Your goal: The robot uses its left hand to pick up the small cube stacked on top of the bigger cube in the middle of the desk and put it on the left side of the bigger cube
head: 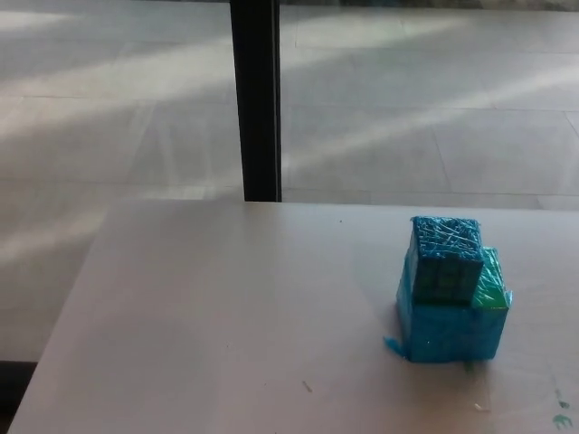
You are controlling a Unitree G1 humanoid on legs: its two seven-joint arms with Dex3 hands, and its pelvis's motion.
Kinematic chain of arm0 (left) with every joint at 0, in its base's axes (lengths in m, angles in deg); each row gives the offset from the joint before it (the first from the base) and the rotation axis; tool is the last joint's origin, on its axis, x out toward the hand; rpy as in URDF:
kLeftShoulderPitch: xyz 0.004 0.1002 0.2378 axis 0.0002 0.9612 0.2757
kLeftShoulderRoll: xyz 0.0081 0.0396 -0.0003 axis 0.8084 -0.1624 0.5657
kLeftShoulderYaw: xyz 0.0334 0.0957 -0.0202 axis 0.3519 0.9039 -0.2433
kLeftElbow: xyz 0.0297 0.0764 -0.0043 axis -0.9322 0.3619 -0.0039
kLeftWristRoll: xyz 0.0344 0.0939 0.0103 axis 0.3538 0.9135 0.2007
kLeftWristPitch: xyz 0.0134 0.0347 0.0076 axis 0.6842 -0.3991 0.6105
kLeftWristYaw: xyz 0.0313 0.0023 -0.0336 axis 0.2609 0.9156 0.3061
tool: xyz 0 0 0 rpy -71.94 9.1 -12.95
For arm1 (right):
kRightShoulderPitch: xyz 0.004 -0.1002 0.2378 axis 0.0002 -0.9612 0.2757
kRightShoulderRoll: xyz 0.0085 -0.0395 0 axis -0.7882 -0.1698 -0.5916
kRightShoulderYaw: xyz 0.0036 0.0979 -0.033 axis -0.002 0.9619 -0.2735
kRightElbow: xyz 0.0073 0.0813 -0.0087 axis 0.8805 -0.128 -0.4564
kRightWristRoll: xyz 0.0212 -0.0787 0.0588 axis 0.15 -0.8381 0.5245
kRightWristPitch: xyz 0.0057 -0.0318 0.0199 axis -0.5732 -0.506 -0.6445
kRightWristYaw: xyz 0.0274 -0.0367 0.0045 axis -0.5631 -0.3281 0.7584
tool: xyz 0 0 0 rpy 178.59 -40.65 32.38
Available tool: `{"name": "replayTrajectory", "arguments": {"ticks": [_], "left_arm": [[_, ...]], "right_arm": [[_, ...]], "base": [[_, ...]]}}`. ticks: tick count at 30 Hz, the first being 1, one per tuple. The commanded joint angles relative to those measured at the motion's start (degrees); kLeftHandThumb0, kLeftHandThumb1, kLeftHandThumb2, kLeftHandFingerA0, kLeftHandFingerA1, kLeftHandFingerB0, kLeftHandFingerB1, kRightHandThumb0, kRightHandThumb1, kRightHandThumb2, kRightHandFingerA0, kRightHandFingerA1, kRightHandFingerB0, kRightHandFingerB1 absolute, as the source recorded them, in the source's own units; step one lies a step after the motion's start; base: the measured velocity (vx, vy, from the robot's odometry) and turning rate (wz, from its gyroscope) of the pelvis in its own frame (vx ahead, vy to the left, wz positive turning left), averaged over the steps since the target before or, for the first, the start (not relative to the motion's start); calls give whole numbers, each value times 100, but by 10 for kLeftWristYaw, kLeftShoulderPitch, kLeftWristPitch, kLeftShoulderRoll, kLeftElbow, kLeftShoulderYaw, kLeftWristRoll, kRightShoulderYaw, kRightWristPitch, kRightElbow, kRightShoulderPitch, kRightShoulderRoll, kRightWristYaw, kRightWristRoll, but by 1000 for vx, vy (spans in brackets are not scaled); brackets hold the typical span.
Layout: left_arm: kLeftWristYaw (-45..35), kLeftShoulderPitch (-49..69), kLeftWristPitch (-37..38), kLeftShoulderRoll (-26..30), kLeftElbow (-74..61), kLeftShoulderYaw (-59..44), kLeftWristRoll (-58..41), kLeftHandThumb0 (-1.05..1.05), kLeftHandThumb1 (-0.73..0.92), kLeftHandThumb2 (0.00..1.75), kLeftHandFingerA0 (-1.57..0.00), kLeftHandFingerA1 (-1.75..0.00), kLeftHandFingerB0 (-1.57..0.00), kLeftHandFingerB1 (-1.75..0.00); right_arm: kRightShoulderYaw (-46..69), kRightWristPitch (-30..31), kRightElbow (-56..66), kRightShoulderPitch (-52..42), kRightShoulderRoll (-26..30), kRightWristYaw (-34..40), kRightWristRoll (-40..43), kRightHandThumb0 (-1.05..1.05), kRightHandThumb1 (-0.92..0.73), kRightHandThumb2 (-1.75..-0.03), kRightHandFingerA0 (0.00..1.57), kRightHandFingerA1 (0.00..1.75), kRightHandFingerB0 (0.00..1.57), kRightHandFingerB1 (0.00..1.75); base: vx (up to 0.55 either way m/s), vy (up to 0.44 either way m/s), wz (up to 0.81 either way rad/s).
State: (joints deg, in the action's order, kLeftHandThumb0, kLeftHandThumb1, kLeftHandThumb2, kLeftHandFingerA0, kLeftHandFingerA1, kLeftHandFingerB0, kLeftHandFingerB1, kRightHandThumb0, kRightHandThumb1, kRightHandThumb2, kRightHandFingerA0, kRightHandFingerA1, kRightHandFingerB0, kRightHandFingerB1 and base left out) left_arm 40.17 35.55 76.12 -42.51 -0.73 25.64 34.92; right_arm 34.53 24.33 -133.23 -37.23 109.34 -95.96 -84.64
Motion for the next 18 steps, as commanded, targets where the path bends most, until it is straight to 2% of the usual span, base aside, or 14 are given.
{"name": "replayTrajectory", "arguments": {"ticks": [1,2,3,4,7,8,9,10,11,12,14,15,16,18], "left_arm": [[28,-62,-28,37,-17,-7,-24,-87,65,81,-72,-94,-10,-29],[24,-81,-22,41,-24,-10,-31,-82,64,98,-65,-87,-6,-38],[28,-88,-16,42,-31,-10,-30,-79,78,64,-52,-88,-26,-29],[29,-113,-8,53,-47,14,-7,-82,68,103,-20,-48,-7,-34],[23,-174,-27,77,-66,59,17,-88,68,102,-35,-51,-9,-37],[20,-202,-32,83,-77,70,20,-85,81,65,-45,-41,-15,-26],[20,-233,-60,87,-104,82,21,-86,63,102,-26,-51,-4,-35],[13,-263,-75,96,-124,105,37,-90,67,101,-24,-51,-10,-35],[-7,-316,-100,108,-167,145,62,-85,80,65,-35,-43,-15,-25],[-19,-334,-104,116,-184,160,69,-95,68,102,-29,-53,-10,-32],[-35,-361,-112,126,-218,188,78,-91,66,103,-25,-54,-8,-30],[-46,-379,-108,126,-237,198,77,-86,61,102,-57,-72,-8,-32],[-61,-419,-79,131,-236,236,105,-91,63,105,-34,-55,-6,-25],[-72,-448,-88,131,-277,266,120,-103,63,82,-37,-58,-10,-22]], "right_arm": [[6,-32,-17,8,11,-27,13,-78,-52,-64,68,99,55,75],[5,-37,-20,8,12,-30,13,-79,-52,-64,69,100,55,75],[5,-39,-22,9,11,-31,12,-79,-52,-64,69,100,54,75],[3,-40,-21,9,11,-33,11,-79,-53,-64,71,101,55,76],[3,-43,-20,9,12,-35,11,-80,-53,-65,70,101,55,77],[4,-42,-20,9,12,-35,12,-77,-52,-65,71,101,55,77],[4,-42,-22,10,12,-35,11,-77,-53,-65,68,99,55,75],[4,-43,-24,10,12,-36,12,-77,-53,-65,67,98,55,75],[3,-45,-24,10,12,-34,10,-79,-38,-97,72,96,54,75],[0,-44,-25,13,14,-33,7,-78,-52,-66,69,100,54,76],[0,-43,-29,16,14,-34,6,-79,-52,-65,70,101,54,76],[-2,-44,-33,18,16,-34,4,-79,-52,-65,70,101,53,76],[0,-45,-30,16,16,-38,7,-78,-52,-65,67,100,53,77],[-1,-45,-28,15,17,-39,7,-79,-52,-66,68,101,53,78]], "base": [[0,0,0],[0,0,0],[0,0,0],[0,0,0],[0,0,0],[0,0,0],[0,0,0],[0,0,0],[0,0,0],[0,0,0],[0,0,0],[0,0,0],[0,0,0],[0,0,0]]}}
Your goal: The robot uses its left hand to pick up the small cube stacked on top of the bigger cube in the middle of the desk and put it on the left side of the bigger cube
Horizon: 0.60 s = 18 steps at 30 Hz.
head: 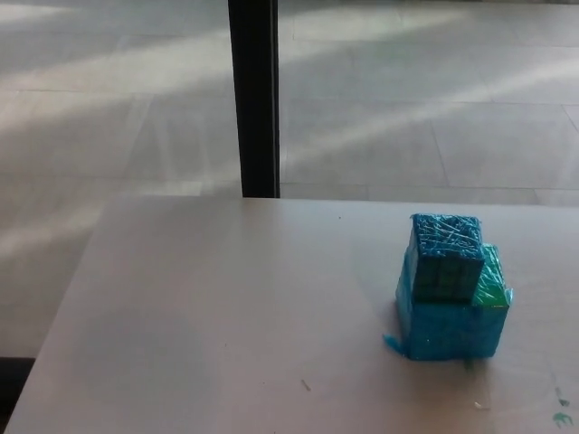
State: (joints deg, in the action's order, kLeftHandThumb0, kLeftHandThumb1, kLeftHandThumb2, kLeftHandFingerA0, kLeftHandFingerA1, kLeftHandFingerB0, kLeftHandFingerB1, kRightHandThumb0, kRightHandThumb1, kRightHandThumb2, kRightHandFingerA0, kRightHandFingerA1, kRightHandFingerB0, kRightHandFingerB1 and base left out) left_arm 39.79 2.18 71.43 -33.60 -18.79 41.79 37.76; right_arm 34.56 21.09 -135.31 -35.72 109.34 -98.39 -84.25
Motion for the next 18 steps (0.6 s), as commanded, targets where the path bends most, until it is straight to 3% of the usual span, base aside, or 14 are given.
{"name": "replayTrajectory", "arguments": {"ticks": [1,2,4,6,7,9,10,11,12,13,14,15,16,18], "left_arm": [[-79,-141,-60,40,-166,137,108,-96,63,107,-34,-70,-8,-31],[-86,-159,-51,38,-192,158,122,-99,80,64,-21,-68,-7,-34],[-95,-176,-67,29,-225,167,112,-92,59,100,-11,-59,-5,-35],[-102,-216,-55,7,-228,194,121,-93,59,105,-6,-53,0,-30],[-108,-250,-41,-12,-213,217,128,-93,58,99,-6,-50,-8,-31],[-124,-289,-36,-37,-219,251,135,-102,61,102,0,-52,-4,-32],[-128,-299,-41,-45,-223,257,130,-102,61,102,0,-52,-4,-32],[-130,-312,-37,-54,-233,276,143,-105,77,67,-9,-57,-6,-34],[-137,-329,-36,-65,-234,294,149,-102,62,104,-10,-58,-9,-36],[-137,-342,-36,-75,-234,309,158,-99,61,104,-9,-56,-6,-36],[-131,-352,-18,-90,-231,317,156,-97,76,64,-16,-58,-10,-33],[-127,-371,-23,-114,-221,331,160,-101,75,64,-16,-55,-12,-35],[-135,-393,-22,-143,-204,344,155,-41,24,95,-4,-54,0,-50],[-140,-397,-22,-150,-200,348,151,-41,24,95,-4,-54,0,-50]], "right_arm": [[-3,-11,-7,1,18,-15,1,-80,-52,-65,67,99,53,77],[-3,-12,-8,1,18,-15,0,-78,-52,-66,69,99,53,77],[-5,-13,-7,-2,16,-13,-1,-80,-53,-65,69,100,54,77],[-5,-14,-12,0,16,-15,0,-80,-53,-64,69,100,54,77],[-5,-16,-17,1,16,-17,1,-78,-38,-97,72,94,53,76],[-4,-15,-16,-2,15,-16,2,-80,-38,-98,74,97,53,77],[-2,-18,-14,-4,15,-19,5,-80,-38,-98,74,97,53,77],[-5,-20,-16,-5,16,-17,1,-84,-37,-90,73,98,54,78],[-8,-23,-14,-9,18,-17,-2,-82,-54,-65,70,102,53,79],[-6,-21,-12,-10,18,-20,1,-81,-39,-99,72,96,52,77],[-6,-21,-12,-10,17,-19,1,-81,-54,-65,66,99,53,78],[-5,-20,-16,-9,16,-20,2,-79,-54,-66,65,98,54,77],[-8,-18,-18,-7,17,-16,-1,-77,-54,-65,67,98,55,75],[-11,-18,-17,-7,17,-13,-4,-77,-54,-65,67,98,55,75]], "base": [[0,0,0],[0,0,0],[0,0,0],[0,0,0],[0,0,0],[0,0,0],[0,0,0],[0,0,0],[0,0,0],[0,0,0],[0,0,0],[0,0,0],[0,0,0],[0,0,0]]}}
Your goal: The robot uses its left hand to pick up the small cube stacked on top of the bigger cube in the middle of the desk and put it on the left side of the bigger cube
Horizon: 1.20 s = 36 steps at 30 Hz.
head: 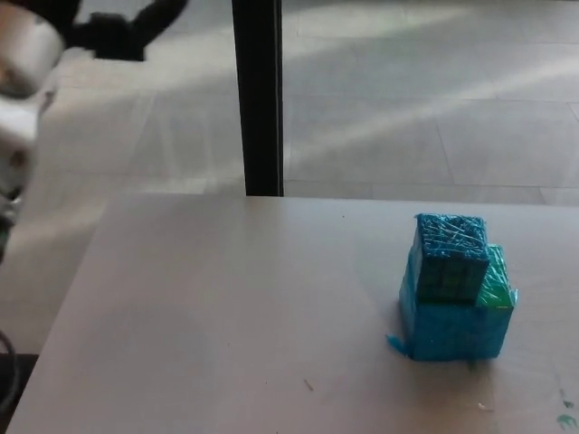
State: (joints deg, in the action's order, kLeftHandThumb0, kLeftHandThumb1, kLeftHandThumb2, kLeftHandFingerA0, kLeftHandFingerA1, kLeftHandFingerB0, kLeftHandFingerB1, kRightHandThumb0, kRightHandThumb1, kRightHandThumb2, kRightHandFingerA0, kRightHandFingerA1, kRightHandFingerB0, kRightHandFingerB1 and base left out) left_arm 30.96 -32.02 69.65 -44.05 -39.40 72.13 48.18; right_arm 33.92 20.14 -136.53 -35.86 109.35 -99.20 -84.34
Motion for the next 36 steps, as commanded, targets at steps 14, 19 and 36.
{"name": "replayTrajectory", "arguments": {"ticks": [14,19,36], "left_arm": [[-117,-107,-46,-191,48,110,71,-102,70,62,-19,-45,-18,-27],[-121,-77,-37,-235,76,117,70,-104,66,64,-21,-45,-16,-27],[-222,-10,-105,-284,174,141,73,-105,52,101,-89,-115,-12,-16]], "right_arm": [[-6,-8,1,1,19,-13,1,-81,-54,-65,67,100,54,79],[-11,-4,-12,16,20,-7,-4,-79,-54,-64,68,97,55,75],[-10,-3,-8,29,17,-19,2,-77,-52,-66,68,98,55,76]], "base": [[0,0,0],[0,0,0],[0,0,0]]}}
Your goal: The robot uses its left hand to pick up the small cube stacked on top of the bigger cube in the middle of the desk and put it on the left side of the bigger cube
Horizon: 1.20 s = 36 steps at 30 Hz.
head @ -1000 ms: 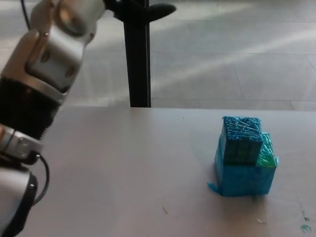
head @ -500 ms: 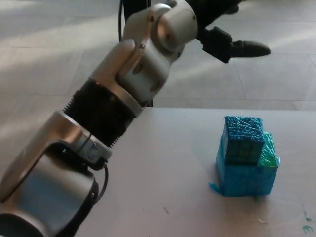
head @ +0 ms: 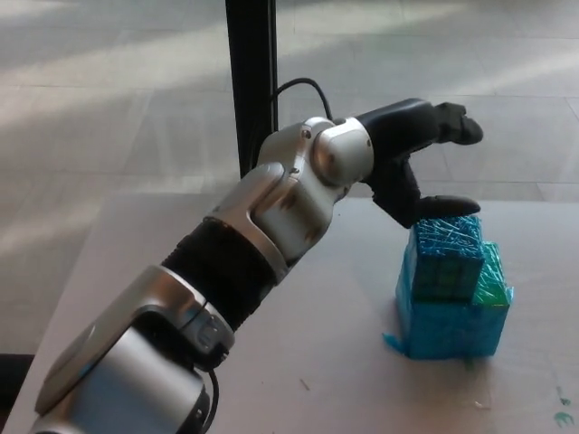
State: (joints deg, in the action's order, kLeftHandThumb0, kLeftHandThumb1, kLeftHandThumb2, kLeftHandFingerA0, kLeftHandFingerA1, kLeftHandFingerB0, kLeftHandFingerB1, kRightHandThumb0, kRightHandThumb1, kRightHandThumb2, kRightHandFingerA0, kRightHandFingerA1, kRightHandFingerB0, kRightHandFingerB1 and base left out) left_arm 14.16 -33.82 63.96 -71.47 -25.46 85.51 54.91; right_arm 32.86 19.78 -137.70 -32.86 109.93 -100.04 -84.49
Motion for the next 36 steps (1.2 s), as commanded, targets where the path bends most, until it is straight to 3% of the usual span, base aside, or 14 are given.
{"name": "replayTrajectory", "arguments": {"ticks": [1,6,10,11,12,15,16,17,20,23,25,29,30,36], "left_arm": [[-55,7,-50,-11,36,6,7,-105,52,101,-89,-115,-12,-16],[-50,12,-60,-18,55,7,17,-105,67,62,-72,-105,-6,-30],[-46,17,-56,-26,67,6,21,-105,47,97,-88,-128,-10,-19],[-46,15,-54,-29,71,6,22,-105,63,62,-83,-123,-4,-33],[-47,12,-46,-32,75,14,29,-105,50,99,-76,-117,-5,-20],[-40,4,-30,-44,97,19,34,-105,46,98,-43,-76,-13,-1],[-38,2,-25,-48,103,20,35,-105,62,68,-19,-69,0,-34],[-36,-1,-22,-51,107,21,36,-97,46,101,-28,-70,-5,-1],[-35,-9,-22,-58,107,23,42,-105,49,98,-4,-59,-8,-17],[-30,-11,-20,-63,102,30,53,-105,64,63,-23,-76,0,-36],[-8,-14,-28,-72,101,44,72,-41,5,85,-7,-57,0,-52],[39,-10,-41,-91,103,51,92,-40,4,84,-9,-57,0,-50],[95,0,-31,-100,101,60,112,-105,46,93,-16,-58,-16,-37],[186,17,-24,-120,96,52,129,-78,56,58,-29,-71,-43,-44]], "right_arm": [[0,1,5,-1,12,-11,3,-77,-52,-66,68,98,55,76],[0,5,12,1,12,-9,3,-76,-51,-66,70,99,56,75],[-4,4,16,-1,16,-6,-3,-78,-53,-65,68,100,56,77],[-5,4,13,0,16,-6,-4,-78,-54,-64,69,100,55,75],[-5,3,14,-2,17,-7,-4,-78,-55,-64,70,99,55,74],[-6,4,9,0,17,-4,-4,-77,-41,-98,74,94,54,73],[-3,8,9,1,16,-7,1,-76,-53,-64,71,99,56,73],[-3,8,8,2,16,-9,1,-76,-53,-65,70,98,56,74],[3,11,5,4,13,-9,7,-77,-38,-97,73,94,54,74],[5,8,3,3,15,-12,7,-77,-38,-97,71,94,54,74],[1,0,2,3,18,-9,0,-77,-51,-65,69,97,57,73],[-8,-12,3,2,20,2,-12,-80,-53,-64,75,100,59,75],[-9,-17,10,-2,21,3,-12,-80,-52,-66,76,101,57,77],[-9,-4,14,3,18,5,-11,-75,-51,-66,70,98,57,75]], "base": [[0,0,0],[0,0,0],[0,0,0],[0,0,0],[0,0,0],[0,0,0],[0,0,0],[0,0,0],[0,0,0],[0,0,0],[0,0,0],[0,0,0],[0,0,0],[0,0,0]]}}
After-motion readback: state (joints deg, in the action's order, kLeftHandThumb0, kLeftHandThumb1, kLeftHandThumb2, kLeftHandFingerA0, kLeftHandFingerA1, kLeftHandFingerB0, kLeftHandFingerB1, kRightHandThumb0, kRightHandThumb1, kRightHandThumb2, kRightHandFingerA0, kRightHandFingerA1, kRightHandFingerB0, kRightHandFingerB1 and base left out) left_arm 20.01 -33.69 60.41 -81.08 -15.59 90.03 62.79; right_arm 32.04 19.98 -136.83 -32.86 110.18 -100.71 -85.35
